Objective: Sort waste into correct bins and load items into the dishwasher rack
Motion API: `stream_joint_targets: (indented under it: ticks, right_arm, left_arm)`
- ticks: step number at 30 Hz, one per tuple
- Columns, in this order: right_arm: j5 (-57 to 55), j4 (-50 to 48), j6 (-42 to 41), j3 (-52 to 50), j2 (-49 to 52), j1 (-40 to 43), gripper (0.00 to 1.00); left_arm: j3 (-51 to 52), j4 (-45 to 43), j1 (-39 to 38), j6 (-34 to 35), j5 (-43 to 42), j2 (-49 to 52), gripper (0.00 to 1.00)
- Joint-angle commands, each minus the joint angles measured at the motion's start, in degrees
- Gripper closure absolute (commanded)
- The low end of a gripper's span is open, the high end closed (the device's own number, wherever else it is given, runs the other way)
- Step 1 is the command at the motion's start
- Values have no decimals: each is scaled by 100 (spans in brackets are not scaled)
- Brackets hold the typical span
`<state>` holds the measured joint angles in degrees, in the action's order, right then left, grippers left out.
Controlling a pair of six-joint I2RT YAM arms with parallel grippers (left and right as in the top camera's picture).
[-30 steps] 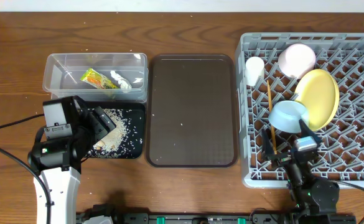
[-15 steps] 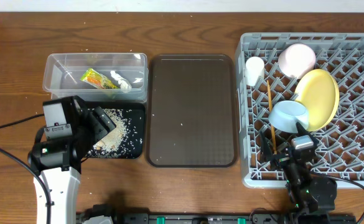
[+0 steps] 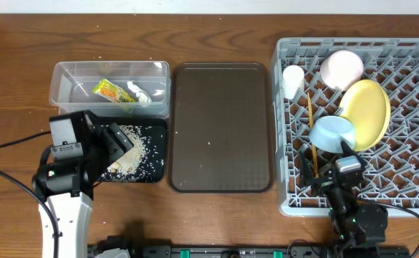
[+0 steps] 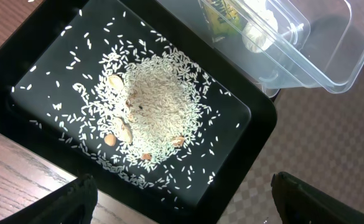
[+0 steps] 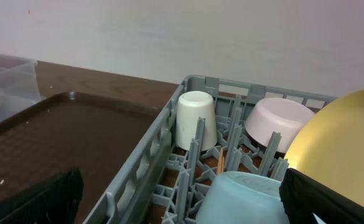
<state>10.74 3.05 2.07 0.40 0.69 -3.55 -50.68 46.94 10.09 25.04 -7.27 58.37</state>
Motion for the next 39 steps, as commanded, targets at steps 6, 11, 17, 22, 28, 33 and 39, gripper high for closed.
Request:
stream_joint_targets:
  ticks: [6, 11, 17, 22, 28, 33, 39]
  right_arm:
    - [24, 22, -74, -9, -31, 76, 1]
    - [24, 22, -74, -9, -31, 76, 1]
    - [22, 22, -74, -9, -31, 76, 1]
    - [24, 22, -74, -9, -31, 76, 1]
    - [24, 22, -74, -9, -31, 76, 1]
    - [22, 22, -74, -9, -31, 76, 1]
    - [22, 22, -74, -9, -31, 76, 1]
  left_arm:
    - [-66, 15, -61, -79, 92, -376, 8]
    - [42, 17, -444, -79, 90, -1333, 8]
    - [131, 120, -1012, -79, 92, -2887, 8]
    - [361, 391, -1143, -76, 87, -4166, 8]
    - [1150, 485, -1147, -76, 90, -5392, 8]
    - [1967, -168, -1152, -74, 85, -5777, 8]
    - [2983, -2546, -1152, -76, 63, -5810, 8]
